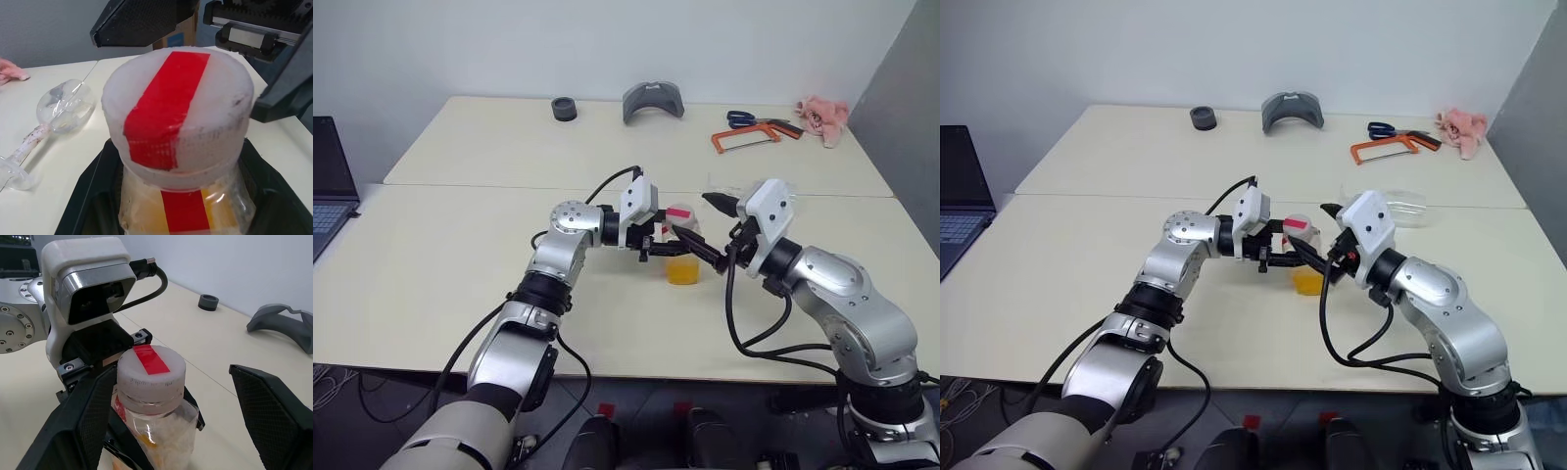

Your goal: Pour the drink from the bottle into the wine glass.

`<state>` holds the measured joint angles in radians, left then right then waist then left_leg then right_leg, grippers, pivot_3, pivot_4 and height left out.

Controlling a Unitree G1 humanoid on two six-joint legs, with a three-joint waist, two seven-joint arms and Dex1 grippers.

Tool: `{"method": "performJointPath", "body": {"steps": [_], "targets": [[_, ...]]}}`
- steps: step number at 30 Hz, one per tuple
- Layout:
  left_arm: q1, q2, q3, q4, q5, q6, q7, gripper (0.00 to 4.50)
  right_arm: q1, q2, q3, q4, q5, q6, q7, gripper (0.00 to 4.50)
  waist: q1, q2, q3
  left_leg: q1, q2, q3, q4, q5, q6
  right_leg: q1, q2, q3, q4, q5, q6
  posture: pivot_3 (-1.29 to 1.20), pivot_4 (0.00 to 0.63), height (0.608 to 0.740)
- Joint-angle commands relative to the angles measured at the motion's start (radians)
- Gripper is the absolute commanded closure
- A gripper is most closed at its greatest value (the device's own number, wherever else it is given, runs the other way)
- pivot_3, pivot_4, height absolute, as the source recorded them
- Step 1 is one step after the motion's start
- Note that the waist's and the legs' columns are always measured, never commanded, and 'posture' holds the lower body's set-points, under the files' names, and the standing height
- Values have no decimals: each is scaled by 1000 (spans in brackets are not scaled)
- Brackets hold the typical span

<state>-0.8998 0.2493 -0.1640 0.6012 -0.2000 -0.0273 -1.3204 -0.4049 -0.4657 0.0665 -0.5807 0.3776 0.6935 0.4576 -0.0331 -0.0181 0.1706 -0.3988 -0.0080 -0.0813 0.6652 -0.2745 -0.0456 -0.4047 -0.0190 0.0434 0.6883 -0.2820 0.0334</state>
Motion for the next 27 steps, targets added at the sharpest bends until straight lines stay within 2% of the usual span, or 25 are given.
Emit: {"method": "performJointPath", "body": {"steps": [1,27], "targets": [[13,1,-12,-19,4,0,-6,2324,-3,-14,-54,-28,3,-5,-12,580,0,0,0,0,0,0,0,0,0,0,0,0,0,0,0,0,150,740],[6,-3,-12,-10,6,-2,-3,2324,17,-39,-66,-54,48,-4,10,580,0,0,0,0,0,0,0,0,0,0,0,0,0,0,0,0,150,740]]}}
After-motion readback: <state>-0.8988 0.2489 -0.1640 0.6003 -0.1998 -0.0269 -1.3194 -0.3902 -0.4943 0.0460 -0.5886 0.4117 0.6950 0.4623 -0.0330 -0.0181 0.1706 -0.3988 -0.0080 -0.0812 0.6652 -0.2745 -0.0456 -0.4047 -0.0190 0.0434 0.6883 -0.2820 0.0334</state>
